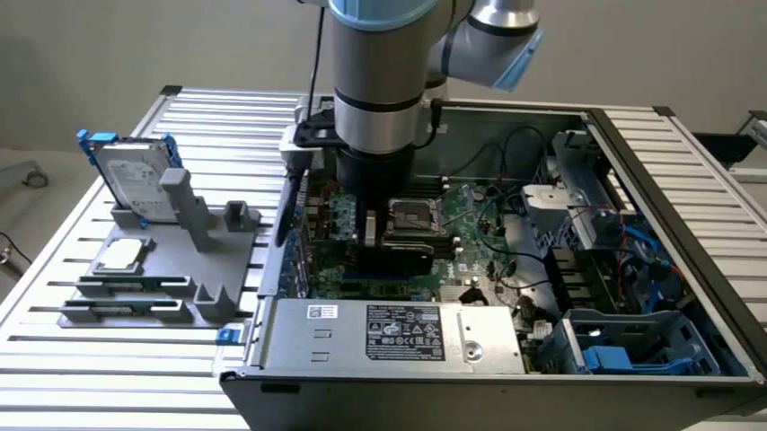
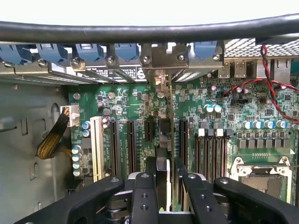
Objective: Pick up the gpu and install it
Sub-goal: 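Insert the gpu into the slot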
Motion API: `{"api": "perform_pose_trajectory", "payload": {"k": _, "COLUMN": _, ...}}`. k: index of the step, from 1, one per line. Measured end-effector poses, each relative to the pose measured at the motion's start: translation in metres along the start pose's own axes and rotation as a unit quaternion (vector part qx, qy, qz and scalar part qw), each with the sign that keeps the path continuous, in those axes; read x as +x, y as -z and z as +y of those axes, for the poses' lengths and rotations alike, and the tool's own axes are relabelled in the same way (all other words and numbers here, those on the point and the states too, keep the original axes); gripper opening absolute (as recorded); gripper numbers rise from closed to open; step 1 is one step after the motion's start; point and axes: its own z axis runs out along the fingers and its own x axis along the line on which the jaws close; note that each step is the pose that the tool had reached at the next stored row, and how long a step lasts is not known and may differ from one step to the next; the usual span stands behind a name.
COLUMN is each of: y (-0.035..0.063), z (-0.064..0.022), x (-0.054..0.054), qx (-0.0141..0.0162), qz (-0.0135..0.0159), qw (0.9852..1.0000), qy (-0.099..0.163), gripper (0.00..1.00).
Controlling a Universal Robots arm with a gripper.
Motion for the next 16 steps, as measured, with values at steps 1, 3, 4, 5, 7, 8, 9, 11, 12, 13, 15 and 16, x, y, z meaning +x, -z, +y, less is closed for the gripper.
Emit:
{"api": "perform_pose_trajectory", "payload": {"k": 1, "y": -0.0002, "z": 0.0009, "x": 0.0000, "qx": 0.0000, "qz": -0.0001, "qw": 1.0000, "qy": -0.001, "gripper": 0.27}}
{"api": "perform_pose_trajectory", "payload": {"k": 3, "y": -0.0005, "z": 0.0027, "x": 0.0000, "qx": -0.0001, "qz": -0.0005, "qw": 1.0000, "qy": -0.002, "gripper": 0.27}}
{"api": "perform_pose_trajectory", "payload": {"k": 4, "y": -0.0006, "z": 0.0029, "x": 0.0000, "qx": -0.0002, "qz": -0.0004, "qw": 1.0000, "qy": -0.003, "gripper": 0.27}}
{"api": "perform_pose_trajectory", "payload": {"k": 5, "y": -0.0007, "z": 0.0029, "x": 0.0001, "qx": -0.0002, "qz": -0.0002, "qw": 1.0000, "qy": -0.003, "gripper": 0.27}}
{"api": "perform_pose_trajectory", "payload": {"k": 7, "y": -0.0015, "z": 0.0030, "x": 0.0001, "qx": -0.0005, "qz": -0.0001, "qw": 1.0000, "qy": -0.003, "gripper": 0.27}}
{"api": "perform_pose_trajectory", "payload": {"k": 8, "y": -0.0020, "z": 0.0032, "x": 0.0002, "qx": -0.0005, "qz": -0.0001, "qw": 1.0000, "qy": -0.003, "gripper": 0.27}}
{"api": "perform_pose_trajectory", "payload": {"k": 9, "y": -0.0024, "z": 0.0032, "x": 0.0002, "qx": -0.0005, "qz": 0.0001, "qw": 1.0000, "qy": -0.003, "gripper": 0.27}}
{"api": "perform_pose_trajectory", "payload": {"k": 11, "y": -0.0036, "z": 0.0030, "x": 0.0001, "qx": -0.0004, "qz": -0.0001, "qw": 1.0000, "qy": -0.003, "gripper": 0.27}}
{"api": "perform_pose_trajectory", "payload": {"k": 12, "y": -0.0041, "z": 0.0028, "x": 0.0001, "qx": -0.0003, "qz": -0.0003, "qw": 1.0000, "qy": -0.003, "gripper": 0.27}}
{"api": "perform_pose_trajectory", "payload": {"k": 13, "y": -0.0043, "z": 0.0027, "x": 0.0001, "qx": -0.0004, "qz": -0.0002, "qw": 1.0000, "qy": -0.003, "gripper": 0.27}}
{"api": "perform_pose_trajectory", "payload": {"k": 15, "y": -0.0048, "z": 0.0025, "x": 0.0002, "qx": -0.0004, "qz": -0.0002, "qw": 1.0000, "qy": -0.003, "gripper": 0.27}}
{"api": "perform_pose_trajectory", "payload": {"k": 16, "y": -0.0052, "z": 0.0024, "x": 0.0001, "qx": -0.0004, "qz": -0.0004, "qw": 1.0000, "qy": -0.003, "gripper": 0.27}}
